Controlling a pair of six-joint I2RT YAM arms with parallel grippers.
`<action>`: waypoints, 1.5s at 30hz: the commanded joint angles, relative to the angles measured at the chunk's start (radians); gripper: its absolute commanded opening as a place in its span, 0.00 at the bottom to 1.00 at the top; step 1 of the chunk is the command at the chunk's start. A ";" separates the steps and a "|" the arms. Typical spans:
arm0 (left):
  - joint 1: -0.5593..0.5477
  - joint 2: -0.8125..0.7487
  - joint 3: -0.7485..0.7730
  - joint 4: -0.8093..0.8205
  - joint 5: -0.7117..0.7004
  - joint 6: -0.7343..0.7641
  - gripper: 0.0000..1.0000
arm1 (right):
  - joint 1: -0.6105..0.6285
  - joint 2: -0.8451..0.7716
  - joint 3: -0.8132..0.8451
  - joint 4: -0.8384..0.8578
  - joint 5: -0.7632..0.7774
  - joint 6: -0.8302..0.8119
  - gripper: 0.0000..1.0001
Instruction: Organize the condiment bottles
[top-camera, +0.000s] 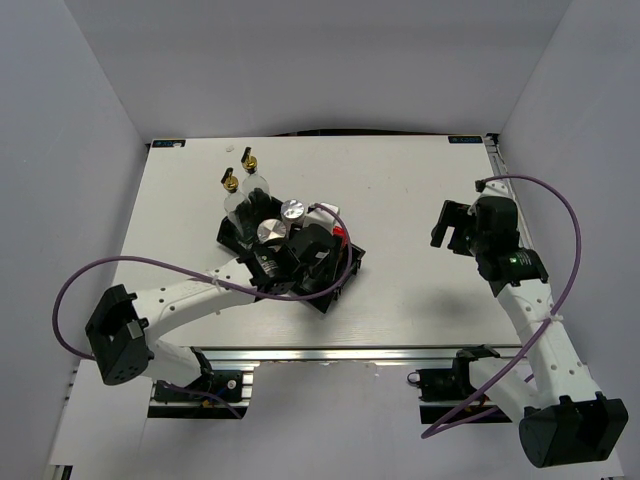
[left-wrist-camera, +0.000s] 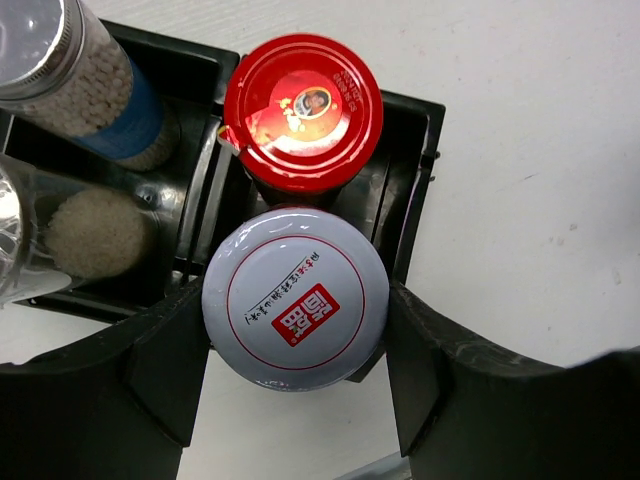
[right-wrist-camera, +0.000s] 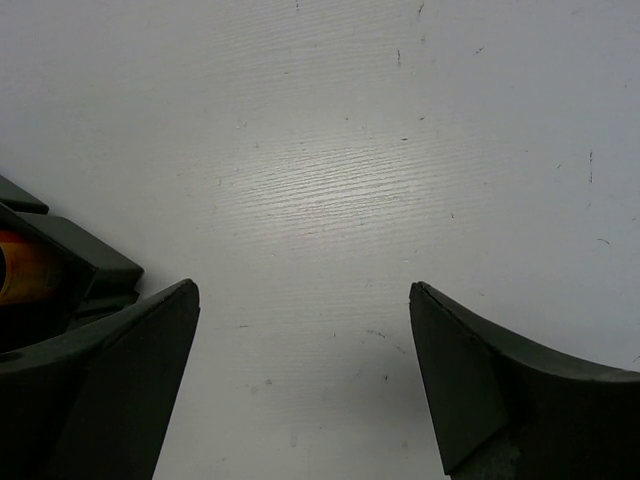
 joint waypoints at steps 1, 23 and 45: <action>0.008 -0.030 0.003 0.076 0.000 -0.020 0.00 | -0.006 0.000 -0.003 0.034 -0.002 0.002 0.89; 0.071 0.083 -0.049 0.129 0.086 -0.048 0.43 | -0.007 0.011 -0.015 0.034 -0.016 0.000 0.89; 0.073 0.022 0.129 -0.046 0.037 -0.011 0.94 | -0.006 -0.024 0.000 0.025 -0.008 -0.007 0.89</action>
